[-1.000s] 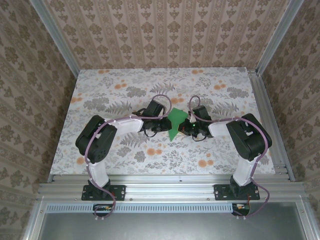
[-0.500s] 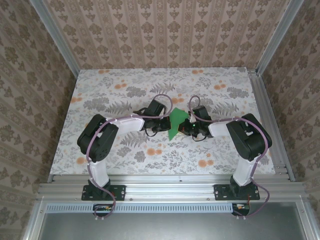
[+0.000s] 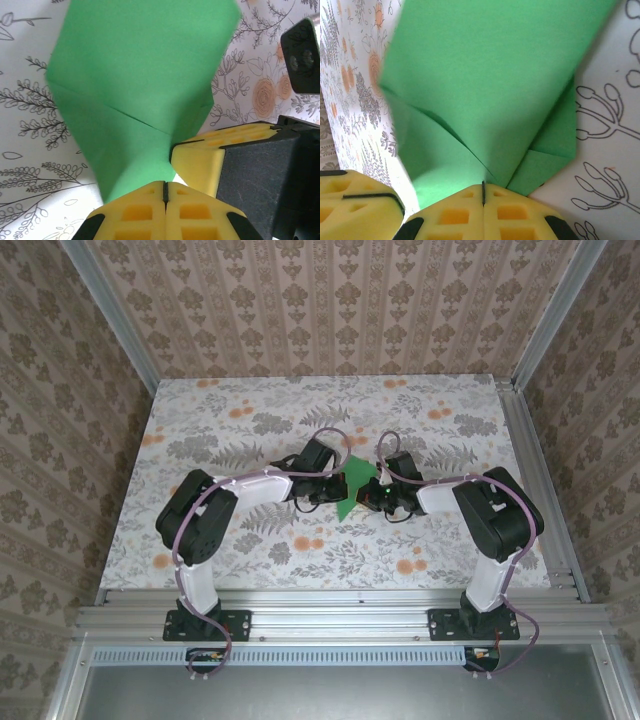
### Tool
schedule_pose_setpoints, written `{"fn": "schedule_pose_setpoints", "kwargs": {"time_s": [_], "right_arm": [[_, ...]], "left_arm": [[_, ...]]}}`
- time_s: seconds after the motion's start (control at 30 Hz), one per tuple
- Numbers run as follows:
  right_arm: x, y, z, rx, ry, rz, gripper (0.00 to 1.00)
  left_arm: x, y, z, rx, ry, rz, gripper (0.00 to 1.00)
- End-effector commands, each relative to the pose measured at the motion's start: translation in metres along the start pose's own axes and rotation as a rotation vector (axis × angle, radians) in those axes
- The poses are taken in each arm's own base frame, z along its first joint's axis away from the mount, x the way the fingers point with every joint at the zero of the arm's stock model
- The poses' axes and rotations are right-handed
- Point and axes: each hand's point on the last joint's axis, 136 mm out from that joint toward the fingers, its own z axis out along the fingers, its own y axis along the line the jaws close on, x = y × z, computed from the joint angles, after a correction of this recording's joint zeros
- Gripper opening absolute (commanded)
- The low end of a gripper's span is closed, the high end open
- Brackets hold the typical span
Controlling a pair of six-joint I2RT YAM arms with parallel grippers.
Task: Fold a paper plane with a square sheet of paper (pick it up from the middle)
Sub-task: Fold the wing for the fifth time at the center of the table.
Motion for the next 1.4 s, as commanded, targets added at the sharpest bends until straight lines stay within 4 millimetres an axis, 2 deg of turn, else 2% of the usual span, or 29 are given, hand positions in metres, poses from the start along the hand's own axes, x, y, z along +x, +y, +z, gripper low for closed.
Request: {"fn": "schedule_pose_setpoints", "kwargs": {"time_s": [0.0,0.13,0.2,0.43,0.5,0.7,0.83,1.1,1.37], "right_arm": [[0.024,-0.036,-0.001,0.130,0.064,0.042,0.00],[0.023,-0.035,-0.001,0.128,0.063,0.043,0.00],[0.024,-0.035,-0.002,0.128,0.064,0.042,0.00],[0.025,-0.037,-0.001,0.127,0.066,0.045,0.00],[0.024,-0.036,-0.001,0.127,0.064,0.044,0.00],[0.024,-0.036,-0.002,0.129,0.064,0.044,0.00],[0.024,-0.035,-0.003,0.127,0.063,0.043,0.00],[0.024,-0.035,-0.005,0.127,0.061,0.039,0.00],[0.023,-0.036,-0.008,0.130,0.057,0.041,0.00]], "left_arm": [[-0.002,-0.012,0.003,0.045,0.004,0.003,0.00],[0.000,-0.015,0.009,0.080,0.010,-0.023,0.00],[0.003,-0.010,0.008,0.056,0.016,-0.019,0.00],[0.002,0.020,-0.019,-0.146,-0.009,0.038,0.18],[0.002,0.025,-0.020,-0.170,-0.013,0.044,0.25],[-0.006,0.030,-0.017,-0.153,-0.027,0.032,0.31],[-0.008,0.022,-0.006,-0.074,-0.015,0.008,0.31],[-0.009,0.023,0.002,-0.079,0.003,0.014,0.28],[-0.010,0.020,0.004,-0.075,0.008,0.021,0.16]]}}
